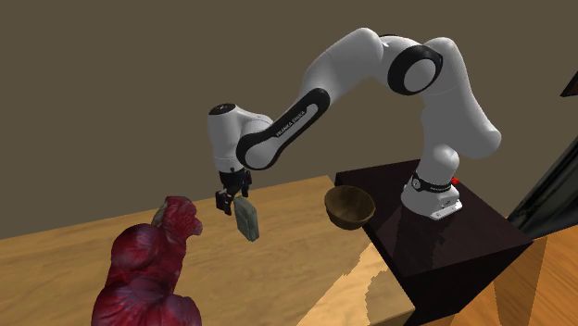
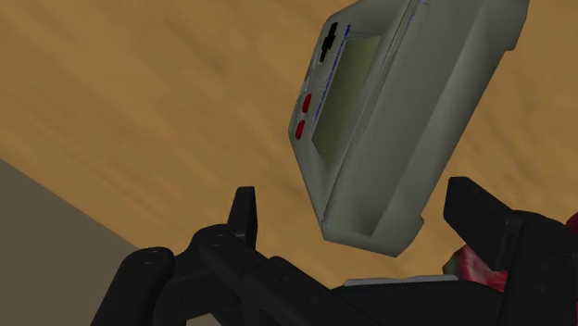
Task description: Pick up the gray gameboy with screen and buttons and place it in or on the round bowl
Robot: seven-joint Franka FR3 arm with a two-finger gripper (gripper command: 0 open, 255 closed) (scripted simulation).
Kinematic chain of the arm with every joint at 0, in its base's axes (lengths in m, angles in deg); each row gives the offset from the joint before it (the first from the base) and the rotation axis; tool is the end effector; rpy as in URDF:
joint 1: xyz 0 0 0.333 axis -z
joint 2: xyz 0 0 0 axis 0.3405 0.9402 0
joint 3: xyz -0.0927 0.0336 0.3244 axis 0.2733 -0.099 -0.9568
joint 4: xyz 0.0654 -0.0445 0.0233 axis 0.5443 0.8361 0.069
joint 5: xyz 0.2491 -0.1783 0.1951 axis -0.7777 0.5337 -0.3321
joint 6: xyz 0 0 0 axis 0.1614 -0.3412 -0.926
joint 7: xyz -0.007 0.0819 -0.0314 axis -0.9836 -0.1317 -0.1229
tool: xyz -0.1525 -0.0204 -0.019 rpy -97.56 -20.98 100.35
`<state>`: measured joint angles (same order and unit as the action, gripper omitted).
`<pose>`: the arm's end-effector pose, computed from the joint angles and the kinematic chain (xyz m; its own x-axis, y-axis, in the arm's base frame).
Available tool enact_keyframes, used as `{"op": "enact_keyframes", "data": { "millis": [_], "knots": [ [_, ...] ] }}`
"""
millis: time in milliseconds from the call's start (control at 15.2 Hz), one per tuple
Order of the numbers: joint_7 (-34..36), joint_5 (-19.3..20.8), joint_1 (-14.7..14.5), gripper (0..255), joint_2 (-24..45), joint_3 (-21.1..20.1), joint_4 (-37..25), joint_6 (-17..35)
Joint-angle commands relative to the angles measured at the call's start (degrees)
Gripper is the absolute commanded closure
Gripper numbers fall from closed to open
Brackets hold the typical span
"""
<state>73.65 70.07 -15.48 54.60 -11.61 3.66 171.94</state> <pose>0.6883 -0.0702 0.2429 0.7604 -0.6494 -0.0087 -0.6491 -0.7594 -0.0451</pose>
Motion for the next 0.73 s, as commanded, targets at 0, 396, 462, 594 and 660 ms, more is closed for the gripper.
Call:
{"op": "enact_keyframes", "data": {
  "millis": [0, 396, 462, 594, 660],
  "knots": [
    [0.00, 0.00, 0.00, 255, 0.00, 0.00, 0.00, 0.00],
    [-0.02, 0.00, 0.01, 255, -0.03, 0.00, 0.05, 0.02],
    [-0.03, 0.00, 0.02, 255, -0.06, 0.01, 0.08, 0.02],
    [0.00, 0.00, 0.00, 255, 0.01, 0.00, -0.01, 0.00],
    [0.04, 0.03, -0.01, 255, -0.45, 0.02, -0.08, -0.52]
  ]
}}
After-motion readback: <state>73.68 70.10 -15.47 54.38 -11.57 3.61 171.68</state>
